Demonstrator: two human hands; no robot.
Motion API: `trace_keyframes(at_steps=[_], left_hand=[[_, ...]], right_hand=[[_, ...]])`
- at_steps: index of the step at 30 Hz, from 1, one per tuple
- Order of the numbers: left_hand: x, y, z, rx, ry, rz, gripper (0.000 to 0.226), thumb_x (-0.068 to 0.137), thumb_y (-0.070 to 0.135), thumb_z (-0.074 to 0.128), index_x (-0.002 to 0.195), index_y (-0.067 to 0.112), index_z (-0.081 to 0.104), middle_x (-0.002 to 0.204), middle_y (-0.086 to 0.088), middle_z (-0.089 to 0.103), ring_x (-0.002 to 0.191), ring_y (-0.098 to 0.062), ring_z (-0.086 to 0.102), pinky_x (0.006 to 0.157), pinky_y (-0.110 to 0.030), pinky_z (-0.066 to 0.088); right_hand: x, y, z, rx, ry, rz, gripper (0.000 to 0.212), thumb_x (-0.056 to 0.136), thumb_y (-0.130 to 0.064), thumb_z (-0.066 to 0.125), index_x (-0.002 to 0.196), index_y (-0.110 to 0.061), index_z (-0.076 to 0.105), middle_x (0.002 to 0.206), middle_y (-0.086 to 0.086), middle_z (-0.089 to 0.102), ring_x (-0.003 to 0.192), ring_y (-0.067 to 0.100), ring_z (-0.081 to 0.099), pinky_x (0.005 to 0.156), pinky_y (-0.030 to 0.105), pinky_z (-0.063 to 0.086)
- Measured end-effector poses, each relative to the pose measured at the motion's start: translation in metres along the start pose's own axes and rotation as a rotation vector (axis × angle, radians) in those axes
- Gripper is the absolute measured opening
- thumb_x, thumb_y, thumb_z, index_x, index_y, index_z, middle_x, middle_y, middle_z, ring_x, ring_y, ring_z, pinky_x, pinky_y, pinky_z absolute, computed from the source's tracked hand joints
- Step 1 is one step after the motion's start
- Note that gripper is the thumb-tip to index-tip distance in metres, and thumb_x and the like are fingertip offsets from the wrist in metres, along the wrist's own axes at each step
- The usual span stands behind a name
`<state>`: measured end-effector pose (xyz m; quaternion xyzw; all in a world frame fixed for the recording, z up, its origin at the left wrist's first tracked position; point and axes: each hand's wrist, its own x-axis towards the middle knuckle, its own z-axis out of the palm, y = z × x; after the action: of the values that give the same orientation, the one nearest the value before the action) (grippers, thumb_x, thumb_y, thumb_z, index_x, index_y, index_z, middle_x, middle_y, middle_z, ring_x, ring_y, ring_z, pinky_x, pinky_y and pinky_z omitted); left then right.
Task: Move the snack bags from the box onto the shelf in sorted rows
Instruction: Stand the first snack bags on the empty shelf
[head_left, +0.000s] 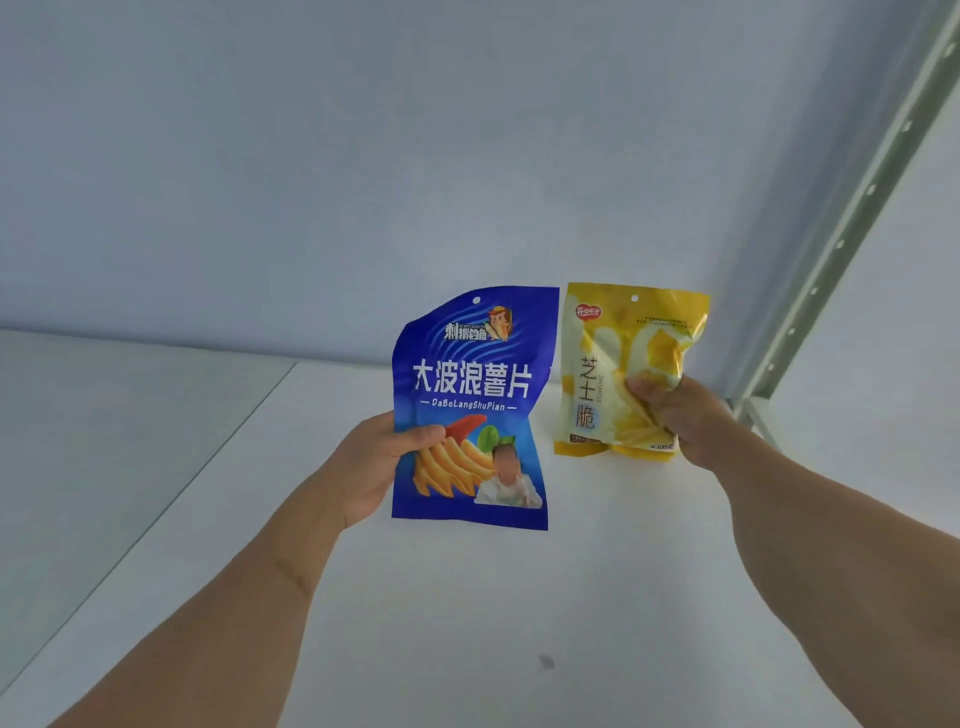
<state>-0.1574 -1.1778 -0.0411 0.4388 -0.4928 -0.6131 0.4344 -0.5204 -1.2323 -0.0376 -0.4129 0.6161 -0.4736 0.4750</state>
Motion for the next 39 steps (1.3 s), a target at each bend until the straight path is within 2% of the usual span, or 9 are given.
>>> trace_keyframes(at_steps=[4, 7, 13, 21, 25, 29, 31, 34, 39], left_hand=[[0.038, -0.001, -0.005, 0.019, 0.002, -0.015, 0.054, 0.071, 0.041, 0.082, 0.116, 0.015, 0.068, 0.115, -0.008, 0.075, 0.105, -0.024, 0.071, 0.088, -0.039, 0.058], [0.062, -0.001, -0.006, 0.044, -0.012, -0.031, 0.090, 0.043, 0.059, 0.095, 0.118, 0.016, 0.068, 0.116, -0.007, 0.074, 0.107, -0.025, 0.072, 0.089, -0.041, 0.057], [0.105, -0.002, 0.001, 0.028, -0.021, -0.022, 0.096, 0.037, 0.061, 0.095, 0.116, 0.016, 0.068, 0.112, -0.006, 0.075, 0.103, -0.022, 0.073, 0.083, -0.036, 0.060], [0.138, -0.004, 0.018, 0.004, -0.049, -0.052, 0.086, 0.041, 0.055, 0.096, 0.113, 0.017, 0.069, 0.111, -0.006, 0.076, 0.099, -0.021, 0.074, 0.081, -0.035, 0.062], [0.142, 0.001, 0.023, 0.012, -0.036, -0.066, 0.040, 0.075, 0.029, 0.078, 0.112, 0.017, 0.068, 0.106, -0.003, 0.077, 0.101, -0.023, 0.071, 0.088, -0.040, 0.057], [0.145, 0.009, 0.021, 0.057, -0.016, -0.037, 0.021, 0.091, 0.010, 0.067, 0.111, 0.015, 0.070, 0.106, -0.004, 0.077, 0.098, -0.021, 0.071, 0.090, -0.038, 0.057], [0.149, 0.012, 0.018, 0.072, -0.009, -0.025, 0.020, 0.094, 0.006, 0.064, 0.111, 0.014, 0.069, 0.110, -0.008, 0.075, 0.099, -0.023, 0.070, 0.092, -0.040, 0.056], [0.157, 0.010, 0.016, 0.077, 0.017, -0.018, 0.017, 0.096, 0.005, 0.062, 0.108, 0.014, 0.069, 0.107, -0.010, 0.074, 0.099, -0.025, 0.067, 0.091, -0.042, 0.055], [0.171, 0.003, 0.014, 0.063, 0.016, -0.044, 0.016, 0.095, 0.008, 0.064, 0.109, 0.016, 0.069, 0.107, -0.005, 0.075, 0.098, -0.020, 0.069, 0.091, -0.038, 0.055]], right_hand=[[0.038, -0.001, -0.005, 0.052, 0.000, -0.015, 0.085, 0.053, -0.059, 0.092, 0.126, -0.024, 0.065, 0.118, 0.002, 0.073, 0.107, 0.030, 0.069, 0.098, 0.051, 0.053], [0.052, -0.011, -0.003, 0.055, 0.077, -0.045, 0.060, 0.074, -0.045, 0.085, 0.126, -0.021, 0.064, 0.117, 0.003, 0.071, 0.107, 0.028, 0.067, 0.097, 0.047, 0.053], [0.087, -0.016, -0.002, 0.017, 0.139, -0.091, 0.044, 0.084, -0.037, 0.078, 0.122, -0.022, 0.064, 0.105, -0.004, 0.067, 0.102, 0.024, 0.063, 0.087, 0.037, 0.049], [0.099, -0.016, -0.001, -0.118, 0.216, -0.095, 0.048, 0.084, -0.040, 0.078, 0.125, -0.019, 0.064, 0.106, -0.003, 0.064, 0.097, 0.021, 0.059, 0.082, 0.034, 0.046], [0.095, -0.010, 0.004, -0.241, 0.319, -0.101, 0.057, 0.080, -0.055, 0.075, 0.119, -0.017, 0.060, 0.110, 0.000, 0.067, 0.091, 0.021, 0.062, 0.074, 0.034, 0.048], [0.074, 0.003, 0.003, -0.372, 0.406, 0.036, 0.090, 0.080, -0.070, 0.065, 0.146, -0.013, 0.041, 0.140, 0.008, 0.055, 0.124, 0.032, 0.055, 0.095, 0.045, 0.050], [0.052, 0.011, 0.006, -0.620, 0.480, 0.052, 0.069, 0.093, -0.061, 0.053, 0.137, -0.008, 0.047, 0.137, 0.013, 0.055, 0.124, 0.037, 0.052, 0.095, 0.045, 0.046], [0.015, 0.026, 0.030, -1.192, 0.414, -0.228, 0.036, 0.102, -0.038, 0.041, 0.109, -0.009, 0.061, 0.113, 0.012, 0.063, 0.108, 0.036, 0.056, 0.084, 0.040, 0.042], [-0.001, 0.036, 0.075, -1.362, 0.127, -0.453, 0.033, 0.103, -0.037, 0.042, 0.111, -0.015, 0.066, 0.111, 0.004, 0.067, 0.108, 0.029, 0.058, 0.086, 0.036, 0.042]])
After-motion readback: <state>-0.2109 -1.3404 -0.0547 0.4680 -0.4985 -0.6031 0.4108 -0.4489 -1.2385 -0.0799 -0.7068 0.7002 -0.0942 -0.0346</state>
